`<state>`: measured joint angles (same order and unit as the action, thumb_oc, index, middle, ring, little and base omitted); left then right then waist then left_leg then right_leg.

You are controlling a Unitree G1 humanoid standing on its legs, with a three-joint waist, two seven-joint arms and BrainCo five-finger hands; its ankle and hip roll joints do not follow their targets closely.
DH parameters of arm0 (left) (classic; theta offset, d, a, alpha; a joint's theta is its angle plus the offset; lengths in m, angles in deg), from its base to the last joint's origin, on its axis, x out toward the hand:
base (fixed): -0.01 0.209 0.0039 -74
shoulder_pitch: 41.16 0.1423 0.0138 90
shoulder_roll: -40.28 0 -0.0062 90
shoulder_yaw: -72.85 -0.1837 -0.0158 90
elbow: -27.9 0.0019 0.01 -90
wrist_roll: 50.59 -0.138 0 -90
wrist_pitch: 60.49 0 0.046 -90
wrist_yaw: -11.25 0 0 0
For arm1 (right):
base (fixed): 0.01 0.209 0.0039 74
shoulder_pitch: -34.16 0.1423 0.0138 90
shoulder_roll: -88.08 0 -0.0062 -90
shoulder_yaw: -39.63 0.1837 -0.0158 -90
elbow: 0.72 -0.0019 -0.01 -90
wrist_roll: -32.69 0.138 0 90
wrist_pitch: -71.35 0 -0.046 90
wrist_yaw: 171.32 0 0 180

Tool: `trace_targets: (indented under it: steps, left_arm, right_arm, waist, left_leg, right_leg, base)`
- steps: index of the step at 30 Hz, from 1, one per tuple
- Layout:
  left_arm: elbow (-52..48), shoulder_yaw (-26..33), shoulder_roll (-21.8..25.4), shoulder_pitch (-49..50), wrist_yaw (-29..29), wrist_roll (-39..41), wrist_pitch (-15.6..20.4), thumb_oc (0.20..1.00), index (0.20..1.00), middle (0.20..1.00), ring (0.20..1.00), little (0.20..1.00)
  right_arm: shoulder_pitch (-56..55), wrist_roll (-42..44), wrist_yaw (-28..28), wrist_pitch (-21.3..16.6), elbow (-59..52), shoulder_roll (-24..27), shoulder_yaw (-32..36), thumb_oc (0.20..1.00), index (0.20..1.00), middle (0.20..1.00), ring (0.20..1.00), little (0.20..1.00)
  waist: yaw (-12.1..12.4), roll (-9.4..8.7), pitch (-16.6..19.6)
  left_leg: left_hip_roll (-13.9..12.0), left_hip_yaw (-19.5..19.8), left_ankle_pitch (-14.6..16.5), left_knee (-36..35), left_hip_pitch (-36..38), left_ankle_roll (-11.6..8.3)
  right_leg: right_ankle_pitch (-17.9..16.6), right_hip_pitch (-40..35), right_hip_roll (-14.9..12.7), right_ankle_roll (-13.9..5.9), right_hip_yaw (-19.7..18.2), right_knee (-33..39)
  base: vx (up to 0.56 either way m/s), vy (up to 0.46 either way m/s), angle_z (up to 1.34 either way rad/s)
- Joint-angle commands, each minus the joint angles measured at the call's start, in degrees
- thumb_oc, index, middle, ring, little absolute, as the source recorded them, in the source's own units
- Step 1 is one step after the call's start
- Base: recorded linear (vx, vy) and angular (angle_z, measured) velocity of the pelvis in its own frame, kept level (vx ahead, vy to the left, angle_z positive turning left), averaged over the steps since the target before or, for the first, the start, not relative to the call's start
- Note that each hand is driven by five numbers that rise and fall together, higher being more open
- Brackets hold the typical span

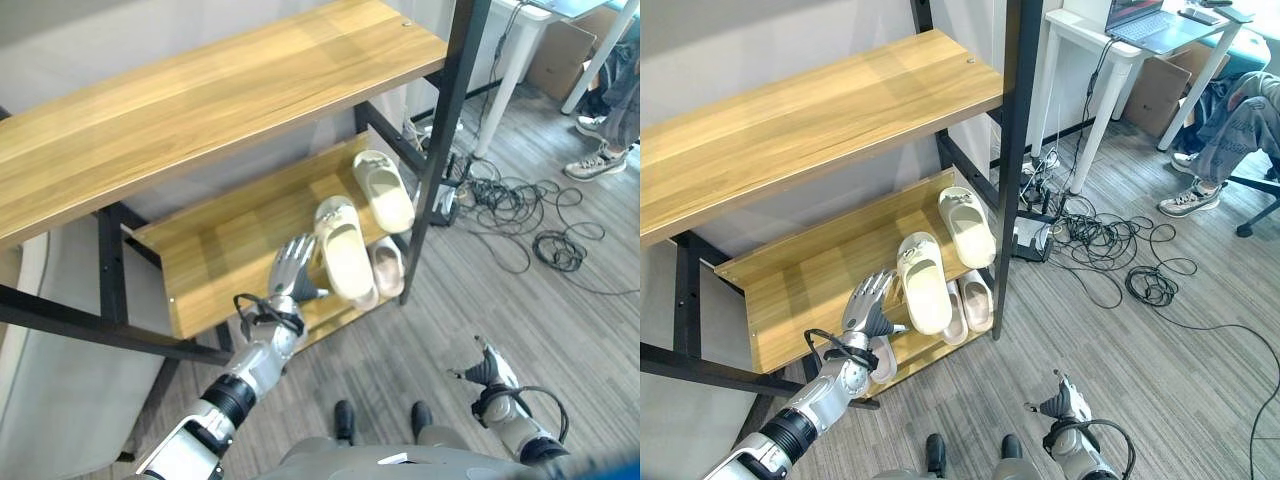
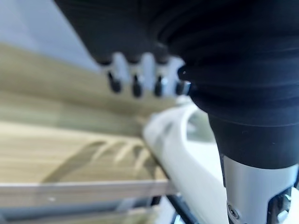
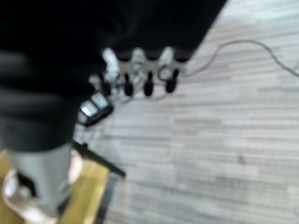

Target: Arrange the slippers neatly on the shoe rack.

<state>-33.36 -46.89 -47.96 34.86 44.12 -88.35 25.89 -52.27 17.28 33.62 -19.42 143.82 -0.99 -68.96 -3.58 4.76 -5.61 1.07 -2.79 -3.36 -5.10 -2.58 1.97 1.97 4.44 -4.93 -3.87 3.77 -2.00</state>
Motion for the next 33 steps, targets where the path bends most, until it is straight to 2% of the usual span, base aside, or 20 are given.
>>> trace_targets:
  steps: [1, 18, 33]
  left_arm:
    - [3.1, 0.4, -1.5, -3.7, 2.4, -2.1, 0.2, 1.0, 1.0, 1.0, 1.0, 1.0]
    - [5.0, -0.6, -3.3, -6.6, 4.8, -0.9, -0.7, 1.0, 1.0, 1.0, 1.0, 1.0]
    - [6.8, -1.1, -6.0, -7.8, 5.5, 4.5, 0.2, 1.0, 1.0, 1.0, 1.0, 1.0]
  right_arm:
    - [1.1, -0.1, 1.5, -0.9, 0.2, 0.9, -1.4, 1.0, 1.0, 1.0, 1.0, 1.0]
    - [2.7, 0.6, 2.5, -1.0, 0.8, 0.5, -2.7, 1.0, 1.0, 1.0, 1.0, 1.0]
    - [4.3, 2.4, 2.7, -0.7, 2.2, 0.0, -3.7, 1.0, 1.0, 1.0, 1.0, 1.0]
  waist:
    - [0.7, -0.93, -0.9]
    - [0.7, -1.32, -2.1]
    - [0.8, -1.03, -3.0]
  left_leg:
    - [1.5, 4.9, 4.4, 0.3, -0.4, -0.95]
    - [1.7, 4.7, 4.0, 0.4, -1.9, -0.88]
    - [1.8, 4.7, 3.4, 0.4, -3.0, -1.08]
  right_leg:
    - [1.7, 2.4, -0.5, -3.87, -2.2, -4.8]
    - [1.4, 4.2, -0.6, -3.73, -2.7, -5.5]
    - [1.3, 5.9, -0.5, -3.44, -2.9, -6.4]
  base:
    - [0.0, 0.0, 0.0]
    - [0.0, 0.0, 0.0]
    - [0.0, 0.0, 0.0]
